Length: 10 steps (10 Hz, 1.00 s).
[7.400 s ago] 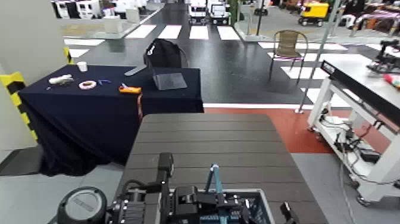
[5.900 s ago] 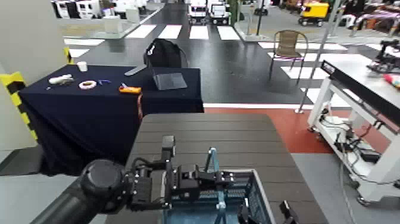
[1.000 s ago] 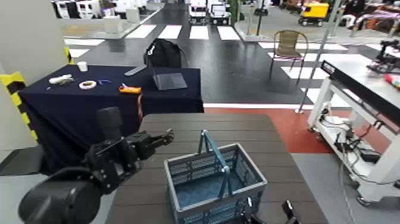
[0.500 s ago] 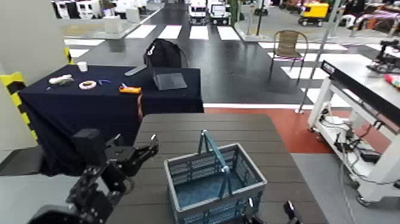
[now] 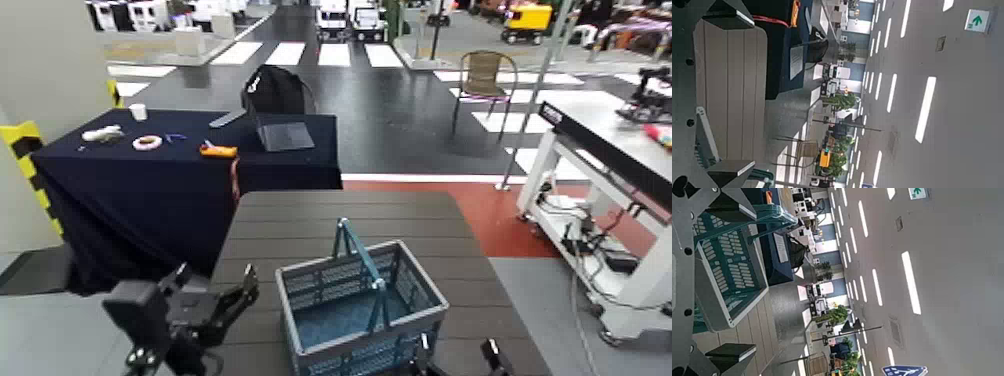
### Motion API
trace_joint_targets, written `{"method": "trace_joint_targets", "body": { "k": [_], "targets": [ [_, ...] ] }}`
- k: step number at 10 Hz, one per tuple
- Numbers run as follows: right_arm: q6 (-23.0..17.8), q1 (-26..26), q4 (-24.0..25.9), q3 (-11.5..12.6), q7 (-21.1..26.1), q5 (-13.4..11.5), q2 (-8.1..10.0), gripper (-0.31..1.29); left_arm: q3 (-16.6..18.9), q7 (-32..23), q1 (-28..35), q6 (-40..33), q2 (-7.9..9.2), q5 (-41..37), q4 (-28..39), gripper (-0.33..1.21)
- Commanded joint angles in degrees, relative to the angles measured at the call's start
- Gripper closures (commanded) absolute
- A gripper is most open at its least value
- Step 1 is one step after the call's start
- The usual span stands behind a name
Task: Place the crate on the table.
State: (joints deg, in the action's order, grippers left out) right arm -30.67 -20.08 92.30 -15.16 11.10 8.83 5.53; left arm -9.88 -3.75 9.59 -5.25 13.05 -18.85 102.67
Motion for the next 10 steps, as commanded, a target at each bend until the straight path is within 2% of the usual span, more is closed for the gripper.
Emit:
{"method": "trace_joint_targets", "body": {
  "k": [1,5,10],
  "targets": [
    [-0.3,-0.3,0.5,0.2,0.8,-1.5,-0.08,0.13,-1.1,-3.7,4.8,-7.2,-0.39,2.9,-0.5,0.08],
    [-0.3,-0.8,0.9,0.6,1.7,-2.3,-0.17,0.13,-0.2,-5.4,9.3,-11.1,-1.18,9.4,-0.6,0.09],
    [0.3,-0.9,1.2,0.7,1.8,-2.9,-0.17,0.13,-0.3,-5.6,9.7,-11.4,-1.27,9.8,-0.7,0.10]
  ]
}}
